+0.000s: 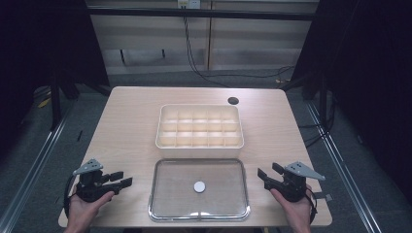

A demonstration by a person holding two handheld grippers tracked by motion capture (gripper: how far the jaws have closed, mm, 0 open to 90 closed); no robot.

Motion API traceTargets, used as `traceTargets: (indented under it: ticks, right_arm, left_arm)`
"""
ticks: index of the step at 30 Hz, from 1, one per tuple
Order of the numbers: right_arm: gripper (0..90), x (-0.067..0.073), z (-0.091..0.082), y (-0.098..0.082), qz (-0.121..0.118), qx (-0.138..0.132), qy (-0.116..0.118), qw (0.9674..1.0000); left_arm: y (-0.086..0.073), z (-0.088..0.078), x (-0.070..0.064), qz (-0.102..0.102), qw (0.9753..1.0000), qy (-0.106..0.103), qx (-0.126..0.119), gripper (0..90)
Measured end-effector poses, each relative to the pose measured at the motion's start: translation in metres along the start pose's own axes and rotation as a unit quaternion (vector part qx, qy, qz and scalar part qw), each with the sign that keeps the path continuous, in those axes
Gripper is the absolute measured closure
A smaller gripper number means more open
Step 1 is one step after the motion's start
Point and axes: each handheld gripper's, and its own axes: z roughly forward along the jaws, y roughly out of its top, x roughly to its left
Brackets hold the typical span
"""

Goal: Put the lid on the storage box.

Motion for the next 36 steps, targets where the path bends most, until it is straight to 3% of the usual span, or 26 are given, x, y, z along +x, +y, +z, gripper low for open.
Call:
traceTargets:
  ticks: [3,4,7,12,14,16,17,18,20,22,23,30,36]
  right_arm:
    - [34.7,0.000,-0.002,0.002,0.013,-0.010,0.000,0.9999]
    - [31.5,-0.001,-0.002,0.003,0.021,0.001,-0.001,0.9998]
    - [31.1,-0.001,-0.002,0.004,0.016,0.025,0.007,0.9995]
    - [33.6,0.004,-0.004,0.007,0.010,0.019,0.016,0.9996]
    - [33.5,0.006,-0.002,0.009,-0.002,0.033,0.013,0.9994]
    - [35.1,0.009,0.002,0.013,-0.016,0.052,0.019,0.9983]
    - [35.1,0.009,0.002,0.013,-0.016,0.052,0.019,0.9983]
    - [35.9,0.013,0.003,0.020,-0.021,0.069,0.029,0.9970]
    - [33.6,0.015,0.003,0.026,-0.022,0.075,0.039,0.9962]
    - [31.0,0.016,0.005,0.032,-0.022,0.079,0.053,0.9952]
    - [30.7,0.017,0.006,0.034,-0.022,0.081,0.053,0.9951]
    - [27.8,0.026,0.018,0.041,-0.033,0.089,0.066,0.9933]
    - [29.2,0.036,0.020,0.048,-0.033,0.081,0.080,0.9929]
  left_arm:
    - [0.001,0.002,-0.002,0.017,0.9998,0.006,-0.001,49.1]
    - [0.001,0.002,-0.002,0.018,0.9998,-0.001,-0.005,49.4]
    - [0.000,0.003,-0.004,0.034,0.9994,0.003,-0.011,48.8]
    - [-0.001,0.006,-0.006,0.070,0.9970,0.019,-0.025,48.2]
    - [0.001,0.009,-0.006,0.049,0.9988,0.006,0.003,46.6]
    - [0.004,0.010,-0.008,0.045,0.9988,0.010,0.016,46.3]
    - [0.004,0.010,-0.008,0.045,0.9988,0.010,0.016,45.1]
    - [0.008,0.011,-0.009,0.037,0.9992,0.002,0.018,42.4]
    - [0.012,0.013,-0.010,0.033,0.9992,0.013,0.018,40.7]
    - [0.015,0.016,-0.010,0.029,0.9992,-0.004,0.026,38.8]
    - [0.017,0.018,-0.012,0.033,0.9990,0.000,0.029,37.8]
    - [0.034,0.025,-0.016,0.029,0.9993,-0.009,0.020,37.4]
    - [0.045,0.030,-0.023,0.033,0.9992,-0.019,0.010,41.7]
